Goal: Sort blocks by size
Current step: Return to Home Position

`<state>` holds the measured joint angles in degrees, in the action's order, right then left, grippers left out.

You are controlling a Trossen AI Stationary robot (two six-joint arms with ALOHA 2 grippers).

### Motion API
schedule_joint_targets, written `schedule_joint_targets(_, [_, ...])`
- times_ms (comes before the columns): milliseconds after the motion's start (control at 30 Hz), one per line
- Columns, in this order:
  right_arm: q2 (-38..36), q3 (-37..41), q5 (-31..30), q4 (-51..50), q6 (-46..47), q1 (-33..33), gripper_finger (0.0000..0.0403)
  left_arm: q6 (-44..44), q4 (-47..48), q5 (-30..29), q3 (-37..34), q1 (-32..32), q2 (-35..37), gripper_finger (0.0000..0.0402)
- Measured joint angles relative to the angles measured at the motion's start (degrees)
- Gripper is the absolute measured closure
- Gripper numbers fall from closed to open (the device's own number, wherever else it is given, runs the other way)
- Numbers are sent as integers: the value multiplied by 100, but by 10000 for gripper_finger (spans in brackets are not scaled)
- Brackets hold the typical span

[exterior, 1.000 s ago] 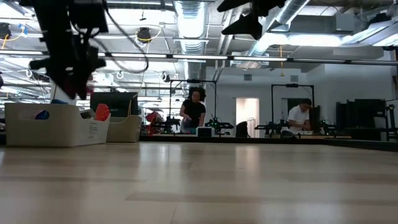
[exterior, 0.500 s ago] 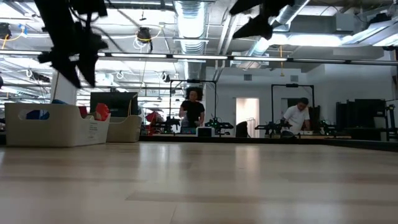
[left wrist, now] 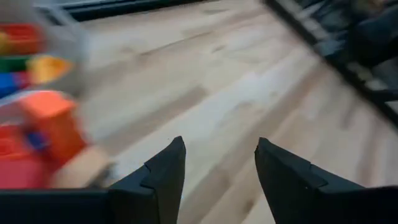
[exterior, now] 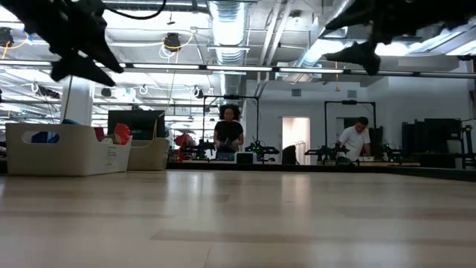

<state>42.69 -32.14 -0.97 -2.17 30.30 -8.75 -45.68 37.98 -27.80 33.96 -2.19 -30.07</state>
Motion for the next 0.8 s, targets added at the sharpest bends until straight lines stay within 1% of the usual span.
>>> schedule_joint_targets(100, [-545,653,-303,576,216,95,72,64,-1326,-2,-771,-216,213,230])
schedule_joint_targets(233, [-996,1623,-368,1479,799,167,73,-118,-2845,215,-1774,-379,322,251])
schedule_joint_targets(333, [-1224,2209,-366,2243,1266,165,80,-59,-3645,295,-2121,-500,323,272])
schedule_joint_targets(433, [-1446,2526,-363,2549,1474,165,88,155,-3808,305,-2149,-586,330,296])
schedule_joint_targets(567, [-1876,2702,-363,2506,1491,163,101,292,-3688,309,-2155,-658,385,330])
schedule_joint_targets(633, [-2139,2710,-361,2327,1453,142,108,293,-3562,306,-2157,-676,483,347])
schedule_joint_targets(800, [-3058,2712,-355,1378,1448,-34,123,306,-3237,322,-2158,-678,910,386])
